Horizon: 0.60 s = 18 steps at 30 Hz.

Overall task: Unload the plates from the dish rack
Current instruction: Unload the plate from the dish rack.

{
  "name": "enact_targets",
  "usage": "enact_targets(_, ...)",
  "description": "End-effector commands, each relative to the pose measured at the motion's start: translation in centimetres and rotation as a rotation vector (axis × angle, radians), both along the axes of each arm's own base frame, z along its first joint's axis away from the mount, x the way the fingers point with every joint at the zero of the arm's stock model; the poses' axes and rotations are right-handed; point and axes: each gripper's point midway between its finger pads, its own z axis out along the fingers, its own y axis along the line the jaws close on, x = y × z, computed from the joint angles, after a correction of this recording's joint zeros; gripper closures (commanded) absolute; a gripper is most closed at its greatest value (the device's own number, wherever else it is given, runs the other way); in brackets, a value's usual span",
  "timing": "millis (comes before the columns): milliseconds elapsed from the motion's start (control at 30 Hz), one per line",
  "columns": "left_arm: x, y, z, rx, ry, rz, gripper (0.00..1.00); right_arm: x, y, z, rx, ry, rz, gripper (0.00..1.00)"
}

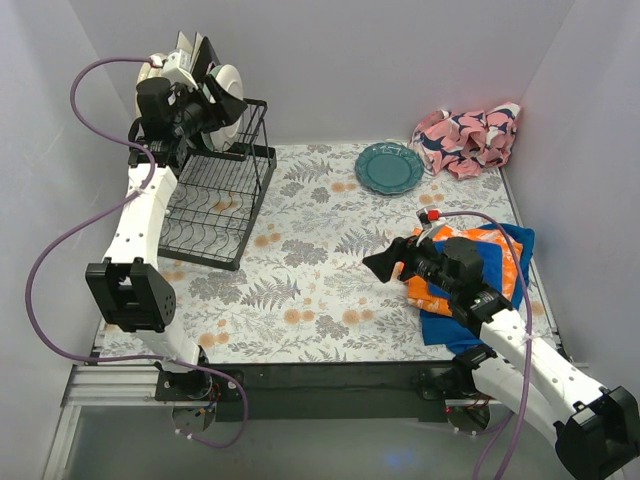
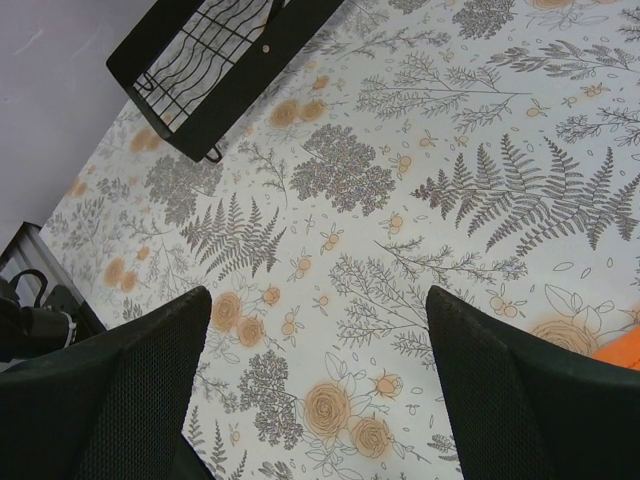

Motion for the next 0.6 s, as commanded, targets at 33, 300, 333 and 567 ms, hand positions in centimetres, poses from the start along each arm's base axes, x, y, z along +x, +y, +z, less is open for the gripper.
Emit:
enact_targets(33, -2.0, 1.5, 4.3, 0.047, -0.116, 0.063, 0.41, 0.2, 0.6, 1.2, 0.032, -0.037, 0.02, 0.08)
enact_targets(300, -2.2, 2.8, 4.6, 0.101, -0.146, 0.129, 0.43, 0.2, 0.4, 1.3, 0.03, -0.049, 0.013, 0.08)
enact_targets(333, -2.1, 3.1, 4.6, 0.113, -0.149, 0.146, 0.43, 0.2, 0.5, 1.4, 0.03, -0.049, 0.015, 0.08)
enact_targets(567, -1.3, 3.7, 3.3, 0.172, -0.145, 0.162, 0.43, 0.1, 0.6, 1.3, 0.03, -0.045, 0.024, 0.08)
